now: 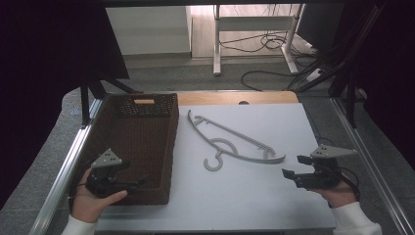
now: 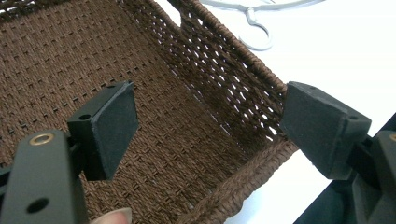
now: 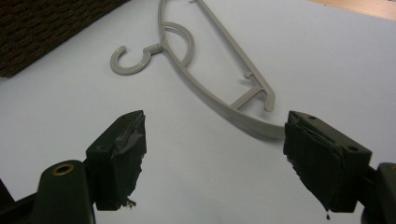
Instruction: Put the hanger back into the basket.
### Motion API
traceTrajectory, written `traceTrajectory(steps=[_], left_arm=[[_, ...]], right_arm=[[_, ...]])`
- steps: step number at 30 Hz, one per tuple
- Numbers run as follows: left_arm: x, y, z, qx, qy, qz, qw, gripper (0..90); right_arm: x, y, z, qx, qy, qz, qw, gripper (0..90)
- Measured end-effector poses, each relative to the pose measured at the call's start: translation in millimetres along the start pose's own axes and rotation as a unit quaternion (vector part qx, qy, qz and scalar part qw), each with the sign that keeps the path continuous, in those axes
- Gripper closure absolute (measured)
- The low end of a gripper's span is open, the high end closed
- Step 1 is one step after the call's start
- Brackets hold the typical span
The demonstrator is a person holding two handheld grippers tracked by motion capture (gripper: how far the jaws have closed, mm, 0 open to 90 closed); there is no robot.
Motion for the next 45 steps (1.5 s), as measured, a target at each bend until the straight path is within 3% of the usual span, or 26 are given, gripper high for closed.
traceTrajectory(steps=[15, 26, 33, 40, 45], left_arm=[[2.1, 0.5, -3.8, -0.003, -0.002, 0.001, 1.0000, 19.1], [7.4, 1.7, -5.4, -0.001, -0.007, 0.003, 1.0000, 19.2], [5.7, 4.6, -6.6, 0.002, -0.006, -0.002, 1.0000, 19.2], [4.7, 1.5, -5.3, 0.002, -0.003, 0.003, 1.0000, 19.2], [4.3, 1.5, -4.8, 0.003, -0.001, 0.006, 1.0000, 19.2]], right_arm=[[2.1, 0.4, -5.3, -0.003, -0.016, 0.005, 0.9999, 24.8], [1.2, -2.3, -12.4, -0.021, -0.037, 0.021, 0.9989, 31.2], [-7.5, -7.1, -17.4, -0.027, -0.032, 0.035, 0.9985, 31.7], [-9.5, -5.7, -16.2, -0.030, -0.022, 0.030, 0.9988, 32.7], [-11.7, -9.3, -22.0, -0.042, -0.030, 0.042, 0.9978, 33.8]])
Point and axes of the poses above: each handheld gripper's, and its own axes: z roughly backward along the jaws, x roughly out of its underside, y roughly to its right, the point moved 7 cm from there along -z, roughly forward along the jaws, and after that the axes turned 9 degrees about z, right-handed, at the moved point
